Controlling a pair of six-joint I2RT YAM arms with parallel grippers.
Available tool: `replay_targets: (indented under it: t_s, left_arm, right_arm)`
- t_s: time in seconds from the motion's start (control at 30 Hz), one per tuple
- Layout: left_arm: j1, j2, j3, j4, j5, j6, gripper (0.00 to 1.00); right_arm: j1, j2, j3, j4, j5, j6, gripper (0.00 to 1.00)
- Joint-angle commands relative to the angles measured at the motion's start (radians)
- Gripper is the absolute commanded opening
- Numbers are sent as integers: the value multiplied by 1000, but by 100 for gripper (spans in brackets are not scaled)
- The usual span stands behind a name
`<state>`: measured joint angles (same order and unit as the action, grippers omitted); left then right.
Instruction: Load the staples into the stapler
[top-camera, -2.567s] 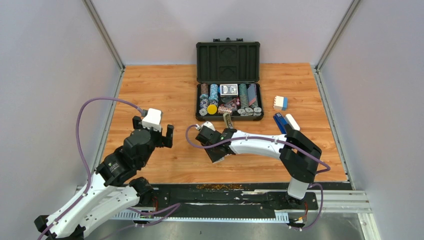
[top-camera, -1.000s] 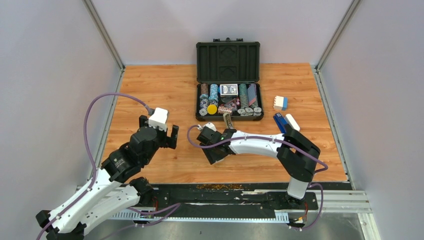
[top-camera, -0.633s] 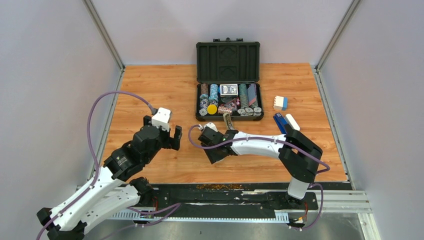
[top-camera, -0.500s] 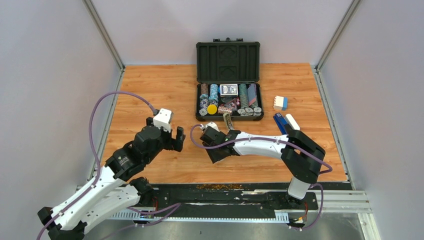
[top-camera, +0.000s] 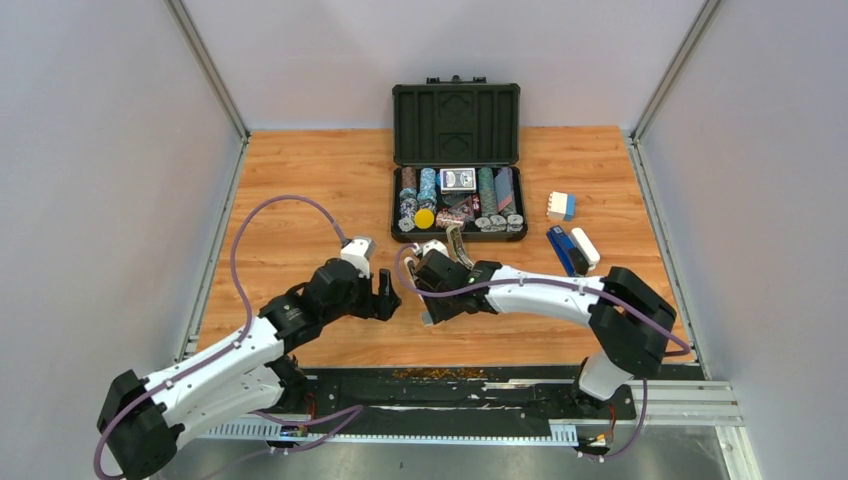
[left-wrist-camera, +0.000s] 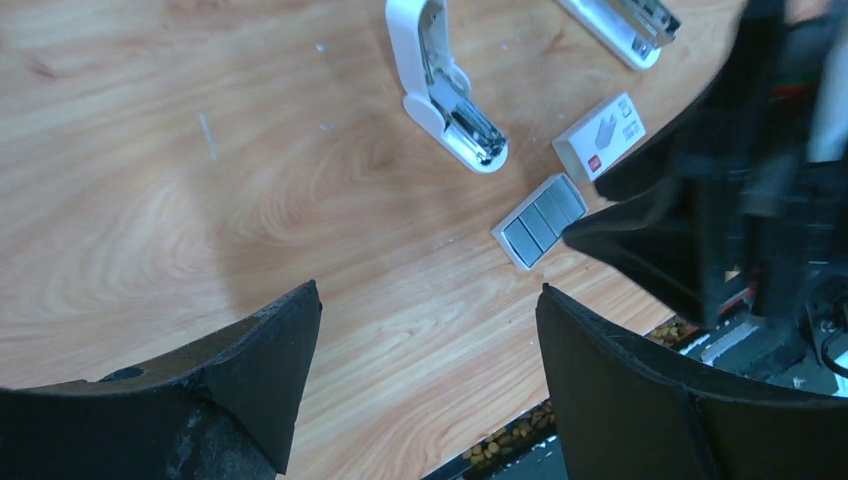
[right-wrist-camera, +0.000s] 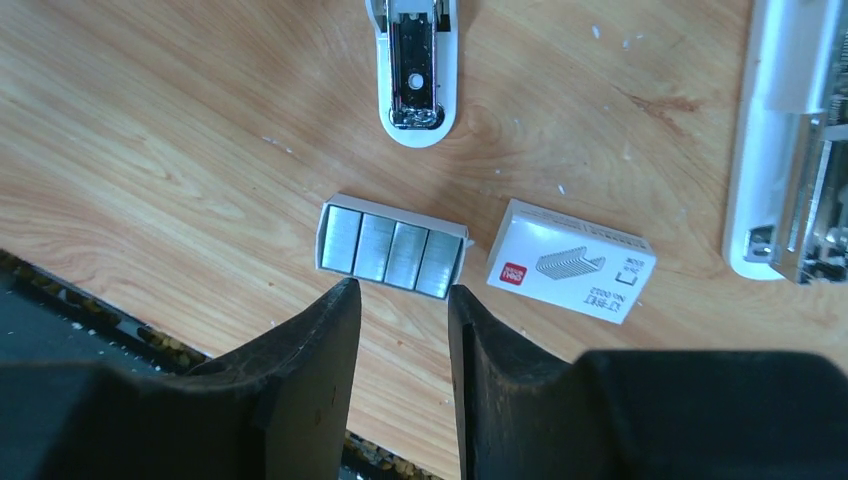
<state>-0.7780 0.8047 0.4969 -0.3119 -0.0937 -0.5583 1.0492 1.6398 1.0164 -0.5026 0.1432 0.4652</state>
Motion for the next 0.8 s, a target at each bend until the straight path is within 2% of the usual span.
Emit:
replay_targets:
  t_s: [0.0,0.33,0.57,0.77]
  left_arm:
    - [-2,58,-25,168,83,-81,85]
    - [-105,192,-69,361,43,88,87]
    - [-112,229,-110,432,32,120,87]
    - [-113,274,-119,473,78,124,86]
  right_arm:
    - [-6,-98,-26,33,47,29,39]
    - [-56,-98,-77,65,-1,61,37]
    - [-94,-91,-131,141,-82,74,32]
    - [-99,-84,-133,162,-122,69,30]
